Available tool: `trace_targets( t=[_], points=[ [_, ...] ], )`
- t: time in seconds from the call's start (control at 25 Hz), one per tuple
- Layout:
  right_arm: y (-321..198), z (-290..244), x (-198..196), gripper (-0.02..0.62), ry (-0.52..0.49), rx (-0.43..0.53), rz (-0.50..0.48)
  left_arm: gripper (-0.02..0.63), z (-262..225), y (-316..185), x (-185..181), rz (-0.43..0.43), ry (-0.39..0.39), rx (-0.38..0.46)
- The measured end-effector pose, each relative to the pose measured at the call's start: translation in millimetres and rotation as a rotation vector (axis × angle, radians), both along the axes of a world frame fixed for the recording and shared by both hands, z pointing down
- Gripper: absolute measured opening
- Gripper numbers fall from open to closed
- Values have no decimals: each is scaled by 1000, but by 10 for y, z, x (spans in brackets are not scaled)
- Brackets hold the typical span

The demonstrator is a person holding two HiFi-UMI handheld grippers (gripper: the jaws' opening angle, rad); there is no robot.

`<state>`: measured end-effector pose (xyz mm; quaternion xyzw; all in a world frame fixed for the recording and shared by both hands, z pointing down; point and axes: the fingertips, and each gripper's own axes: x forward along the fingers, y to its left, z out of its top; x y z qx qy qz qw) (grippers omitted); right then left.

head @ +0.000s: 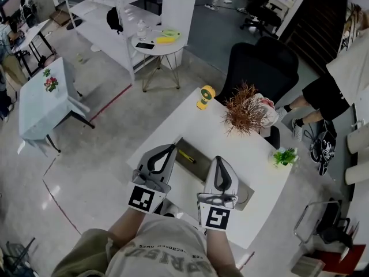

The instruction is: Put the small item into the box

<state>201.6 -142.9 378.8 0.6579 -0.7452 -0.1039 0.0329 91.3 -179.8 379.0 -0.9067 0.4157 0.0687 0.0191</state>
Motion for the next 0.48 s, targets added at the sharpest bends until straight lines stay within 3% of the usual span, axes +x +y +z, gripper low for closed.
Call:
trace_targets(
  t=[0.2, 0.48],
  points=[
    [12, 61, 26, -2, -5, -35, 11, 9, 17, 3, 1, -3, -1, -9],
    [2, 0, -9, -2, -7, -3, -4, 9, 10, 2, 1, -2, 0, -6]
  ],
)
